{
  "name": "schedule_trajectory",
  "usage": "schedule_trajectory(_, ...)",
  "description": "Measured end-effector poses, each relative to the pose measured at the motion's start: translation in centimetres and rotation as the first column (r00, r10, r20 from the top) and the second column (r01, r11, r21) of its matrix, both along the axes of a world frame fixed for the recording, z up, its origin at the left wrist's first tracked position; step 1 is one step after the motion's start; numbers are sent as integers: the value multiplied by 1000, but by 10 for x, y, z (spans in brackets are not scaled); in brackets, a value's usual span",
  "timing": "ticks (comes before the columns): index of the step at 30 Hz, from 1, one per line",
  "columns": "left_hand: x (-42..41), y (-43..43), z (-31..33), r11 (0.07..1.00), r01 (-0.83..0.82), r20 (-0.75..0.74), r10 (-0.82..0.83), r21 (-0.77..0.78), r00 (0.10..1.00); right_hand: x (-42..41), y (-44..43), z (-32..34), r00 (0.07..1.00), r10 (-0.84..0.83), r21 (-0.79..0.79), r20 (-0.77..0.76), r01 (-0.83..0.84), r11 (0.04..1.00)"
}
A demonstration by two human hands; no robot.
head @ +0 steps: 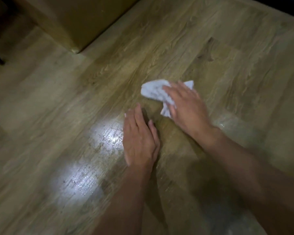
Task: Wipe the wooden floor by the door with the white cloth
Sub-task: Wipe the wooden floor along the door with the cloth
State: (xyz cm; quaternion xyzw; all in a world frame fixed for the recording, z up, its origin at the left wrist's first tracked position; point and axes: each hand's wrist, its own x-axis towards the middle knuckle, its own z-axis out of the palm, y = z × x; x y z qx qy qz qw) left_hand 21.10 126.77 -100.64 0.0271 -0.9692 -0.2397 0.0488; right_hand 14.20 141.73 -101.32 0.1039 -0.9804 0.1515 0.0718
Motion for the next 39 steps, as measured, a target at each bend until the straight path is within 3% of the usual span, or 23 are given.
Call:
schedule_trajectory(2, -2, 0, -1, 996, 23, 15, -22, -86, 1000, -37, -20, 3, 988, -148, -23, 40, 149, 989)
schedule_trajectory(4, -5, 0, -1, 992, 43, 34, -40, -115, 999, -68, -53, 8, 985, -135, -19, 106, 138, 990)
schedule_trajectory(6, -6, -1, 0, 987, 66, 61, -57, -147, 996, -79, -76, 14, 984, 107, -49, 141, -101, 994)
schedule_trajectory(8, -7, -1, -1, 981, 77, 85, -63, -180, 994, -71, -72, 17, 916, 357, -109, 180, -342, 933)
schedule_trajectory(10, -8, 0, -1, 976, 79, 93, -61, -201, 994, -60, -46, 18, 855, 475, -182, 207, -443, 878)
schedule_trajectory(12, -8, 0, -2, 973, 91, 93, -72, -213, 993, -64, -19, 16, 871, 456, -162, 183, -431, 888)
schedule_trajectory(15, -8, 1, -3, 976, 76, 108, -55, -206, 993, -97, -26, 13, 957, 240, -141, 164, -218, 966)
schedule_trajectory(18, -8, 2, -1, 977, 78, 123, -54, -198, 991, -115, -69, 12, 985, 81, -76, 152, -70, 995)
schedule_trajectory(20, -8, 1, 0, 978, 79, 128, -55, -194, 990, -107, -81, 15, 981, 107, -69, 163, -96, 993)
schedule_trajectory(26, -9, 4, 2, 969, 85, 157, -48, -232, 986, -63, -27, 15, 872, 463, -101, 158, -452, 886)
schedule_trajectory(30, -8, 3, 2, 963, 85, 147, -49, -255, 988, -93, -13, 9, 966, 196, -68, 169, -187, 980)
schedule_trajectory(33, -8, 3, 4, 960, 107, 148, -71, -257, 987, -111, -53, 15, 974, 61, -6, 216, -61, 998)
schedule_trajectory(39, -8, 2, 4, 938, 150, 172, -99, -311, 980, -54, -19, 20, 892, 408, -175, 197, -377, 909)
